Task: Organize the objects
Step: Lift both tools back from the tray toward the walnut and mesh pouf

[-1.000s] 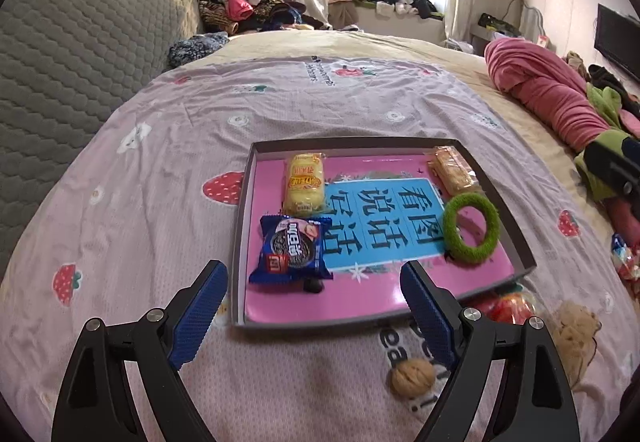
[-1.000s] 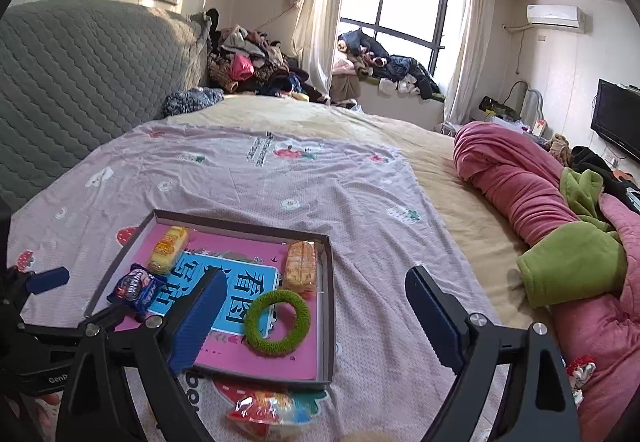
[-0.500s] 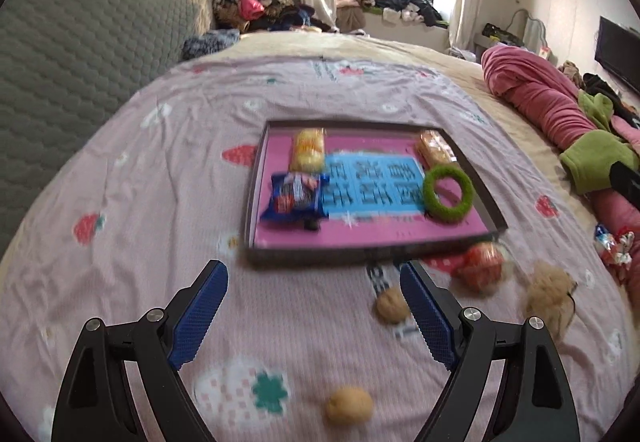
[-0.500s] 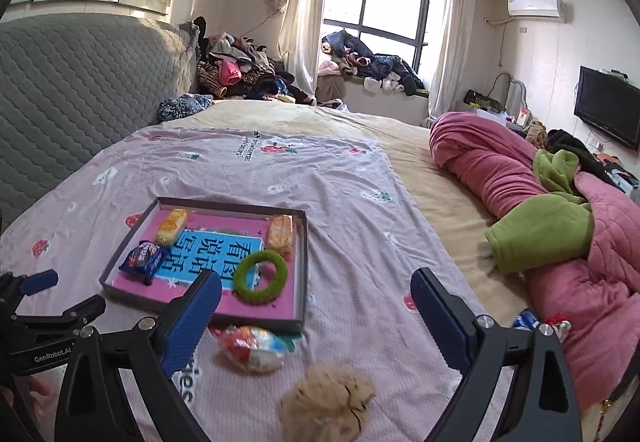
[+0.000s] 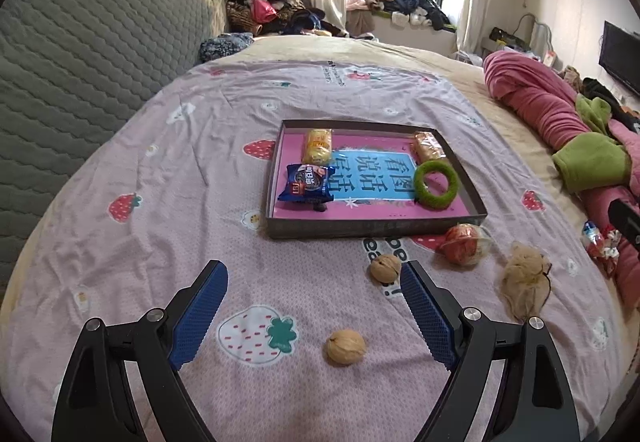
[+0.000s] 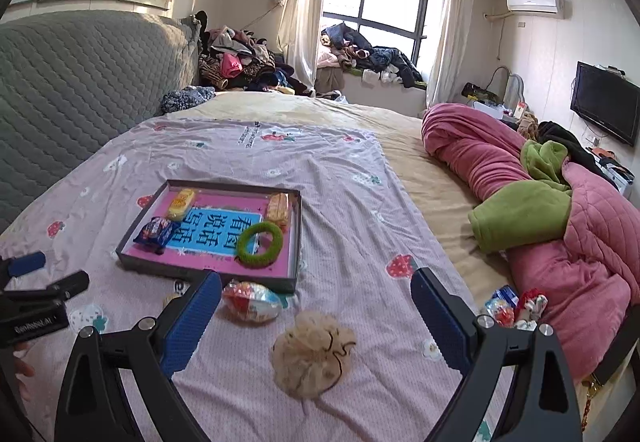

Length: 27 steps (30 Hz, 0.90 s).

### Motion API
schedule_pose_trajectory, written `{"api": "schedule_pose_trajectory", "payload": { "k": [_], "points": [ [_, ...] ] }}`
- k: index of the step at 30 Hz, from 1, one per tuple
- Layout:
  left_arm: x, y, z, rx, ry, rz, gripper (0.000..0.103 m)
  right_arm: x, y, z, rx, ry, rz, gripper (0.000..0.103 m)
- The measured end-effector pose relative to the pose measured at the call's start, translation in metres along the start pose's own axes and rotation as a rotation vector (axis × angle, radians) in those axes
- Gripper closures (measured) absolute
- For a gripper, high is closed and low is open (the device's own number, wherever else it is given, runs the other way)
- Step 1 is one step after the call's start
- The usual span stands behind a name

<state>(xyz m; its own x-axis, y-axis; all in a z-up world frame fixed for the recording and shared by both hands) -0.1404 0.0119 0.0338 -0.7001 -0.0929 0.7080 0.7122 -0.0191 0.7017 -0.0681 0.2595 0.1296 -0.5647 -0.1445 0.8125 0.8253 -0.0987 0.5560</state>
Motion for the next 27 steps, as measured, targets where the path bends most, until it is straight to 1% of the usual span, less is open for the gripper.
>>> {"api": "schedule_pose_trajectory", "payload": {
  "k": [5, 12, 18, 27],
  "points": [
    [-0.012, 0.015, 0.002, 0.000, 0.001, -0.004, 0.014, -0.013, 0.008, 0.004, -0.002, 0.003, -0.024, 0.007],
    [-0.027, 0.024, 0.010, 0.004, -0.026, -0.015, 0.014, -0.026, 0.015, 0.010, -0.009, 0.000, -0.049, 0.007],
    [-0.038, 0.024, 0.013, 0.014, -0.048, -0.034, 0.014, -0.035, 0.016, 0.009, -0.008, 0.010, -0.074, 0.007],
    [-0.053, 0.019, 0.010, 0.018, -0.045, -0.062, 0.014, -0.052, 0.014, 0.004, -0.004, 0.026, -0.098, 0.007]
  ]
}}
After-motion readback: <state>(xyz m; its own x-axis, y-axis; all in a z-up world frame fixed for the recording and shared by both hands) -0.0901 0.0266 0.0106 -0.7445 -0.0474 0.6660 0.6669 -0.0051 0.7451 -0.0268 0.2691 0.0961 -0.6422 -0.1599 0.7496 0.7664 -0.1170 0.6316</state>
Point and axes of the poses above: each gripper's, at about its wrist camera, not at the fingertips, and y roughly against the way its jaws point, z to its right, x to its top, the point moved 1 cm from there along -y, roughly the way its jaws point, and after that the axes turned 3 degrees about y, right-handed, at the moved point
